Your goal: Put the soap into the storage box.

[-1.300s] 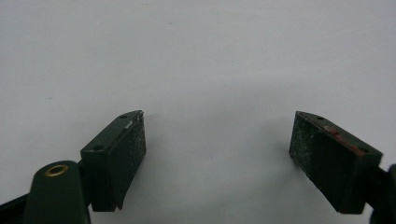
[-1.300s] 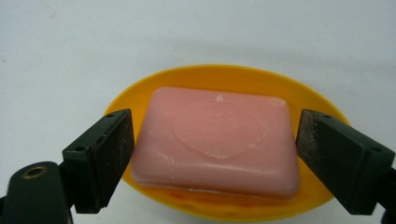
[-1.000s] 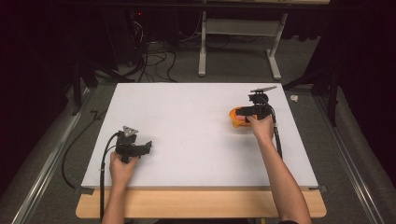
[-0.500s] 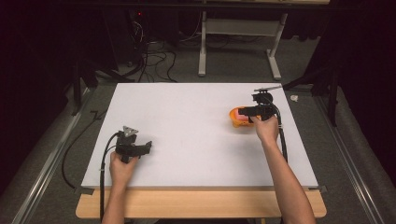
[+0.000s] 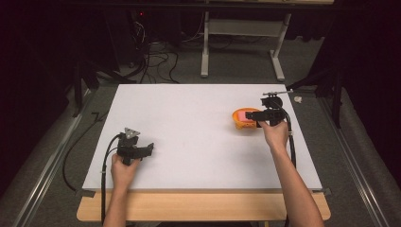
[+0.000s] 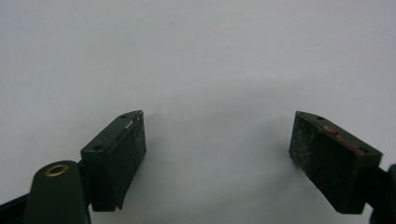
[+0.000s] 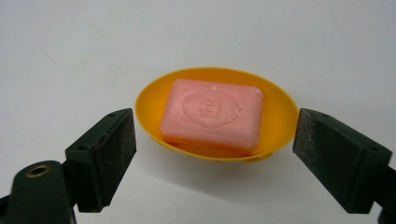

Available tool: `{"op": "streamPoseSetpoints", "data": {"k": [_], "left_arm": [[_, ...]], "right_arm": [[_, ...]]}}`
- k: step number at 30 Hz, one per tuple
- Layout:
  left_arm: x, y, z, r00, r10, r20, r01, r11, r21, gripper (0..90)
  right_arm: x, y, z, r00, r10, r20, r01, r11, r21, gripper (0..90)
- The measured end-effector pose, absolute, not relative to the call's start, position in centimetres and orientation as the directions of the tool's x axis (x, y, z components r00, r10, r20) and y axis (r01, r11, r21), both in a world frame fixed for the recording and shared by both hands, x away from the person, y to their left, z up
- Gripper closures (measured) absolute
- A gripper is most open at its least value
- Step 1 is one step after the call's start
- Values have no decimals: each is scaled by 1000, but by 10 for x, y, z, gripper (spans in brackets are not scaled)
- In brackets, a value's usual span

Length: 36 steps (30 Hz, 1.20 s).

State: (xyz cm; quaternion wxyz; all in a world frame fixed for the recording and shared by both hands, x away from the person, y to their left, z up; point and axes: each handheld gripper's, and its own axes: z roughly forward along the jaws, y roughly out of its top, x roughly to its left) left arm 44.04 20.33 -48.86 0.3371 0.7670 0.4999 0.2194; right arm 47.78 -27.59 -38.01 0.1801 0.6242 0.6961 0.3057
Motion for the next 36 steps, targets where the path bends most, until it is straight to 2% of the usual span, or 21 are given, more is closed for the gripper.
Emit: {"op": "streamPoseSetpoints", "data": {"k": [36], "left_arm": [[440, 203, -489, 404, 915, -1, 620, -273, 736, 190]], "right_arm": [[429, -299, -382, -186, 974, 132, 706, 39, 707, 149]]}}
